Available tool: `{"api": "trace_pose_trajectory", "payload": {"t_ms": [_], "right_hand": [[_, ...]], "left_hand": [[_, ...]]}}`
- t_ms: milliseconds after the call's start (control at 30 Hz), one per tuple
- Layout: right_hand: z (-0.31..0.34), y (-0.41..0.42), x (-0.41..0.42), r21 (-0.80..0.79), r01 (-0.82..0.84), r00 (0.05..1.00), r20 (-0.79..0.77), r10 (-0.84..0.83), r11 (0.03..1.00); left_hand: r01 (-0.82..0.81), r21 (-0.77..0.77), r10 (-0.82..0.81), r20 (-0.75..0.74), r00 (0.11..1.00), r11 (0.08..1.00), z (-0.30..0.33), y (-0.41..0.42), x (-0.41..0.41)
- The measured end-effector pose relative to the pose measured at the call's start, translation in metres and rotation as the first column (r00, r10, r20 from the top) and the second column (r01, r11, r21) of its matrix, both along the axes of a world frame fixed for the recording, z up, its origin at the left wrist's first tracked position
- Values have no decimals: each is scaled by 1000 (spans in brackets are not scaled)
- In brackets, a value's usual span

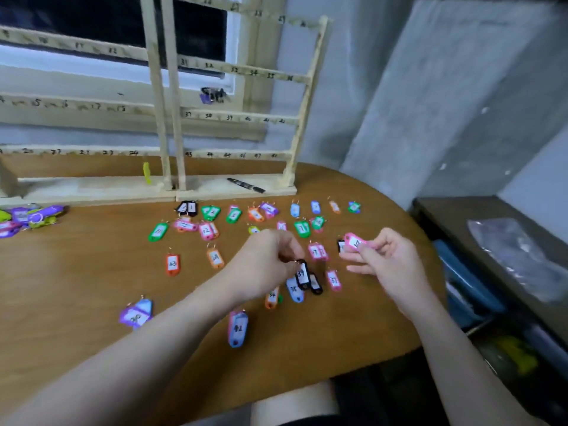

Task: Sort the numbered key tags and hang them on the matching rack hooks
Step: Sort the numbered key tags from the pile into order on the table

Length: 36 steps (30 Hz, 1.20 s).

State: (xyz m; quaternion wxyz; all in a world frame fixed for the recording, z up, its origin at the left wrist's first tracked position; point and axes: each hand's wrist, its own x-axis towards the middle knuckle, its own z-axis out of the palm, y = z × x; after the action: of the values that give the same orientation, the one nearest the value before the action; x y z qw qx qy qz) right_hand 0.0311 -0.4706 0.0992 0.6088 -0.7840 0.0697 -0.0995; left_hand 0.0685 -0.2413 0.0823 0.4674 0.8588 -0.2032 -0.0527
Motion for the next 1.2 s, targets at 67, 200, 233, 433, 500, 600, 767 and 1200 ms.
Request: {"api": "trace_pose_trajectory", "payload": {"t_ms": [67,200,233,433,500,600,767,1200], "right_hand": [[-2,-22,-9,-11,61,998,-30,-61,998],[-13,-60,-22,-79,151,986,-58,-156,985],[-16,-68,-25,-92,173,981,-70,-180,981],[-34,-106,-30,-171,229,958,-133,-253,958],[-39,-118,-29,-191,221,957,-145,-250,956],[-44,-131,-26,-235,205,954,-170,-248,950],[-50,-142,-21,-228,172,959,-186,-216,959],[-51,-135,-4,-200,-7,985,-172,-28,980]], "left_hand": [[37,25,-36,-22,999,999,-5,-27,6],[32,40,-30,-51,998,999,-13,-73,17],[34,37,-32,-57,998,999,-16,-85,19],[41,103,-37,-47,998,994,-33,-147,33],[42,120,-37,-45,998,992,-37,-163,38],[55,130,-49,-43,998,990,-42,-182,43],[59,155,-59,-6,998,986,-50,-200,47],[154,249,-194,145,970,956,-39,-182,41]]}}
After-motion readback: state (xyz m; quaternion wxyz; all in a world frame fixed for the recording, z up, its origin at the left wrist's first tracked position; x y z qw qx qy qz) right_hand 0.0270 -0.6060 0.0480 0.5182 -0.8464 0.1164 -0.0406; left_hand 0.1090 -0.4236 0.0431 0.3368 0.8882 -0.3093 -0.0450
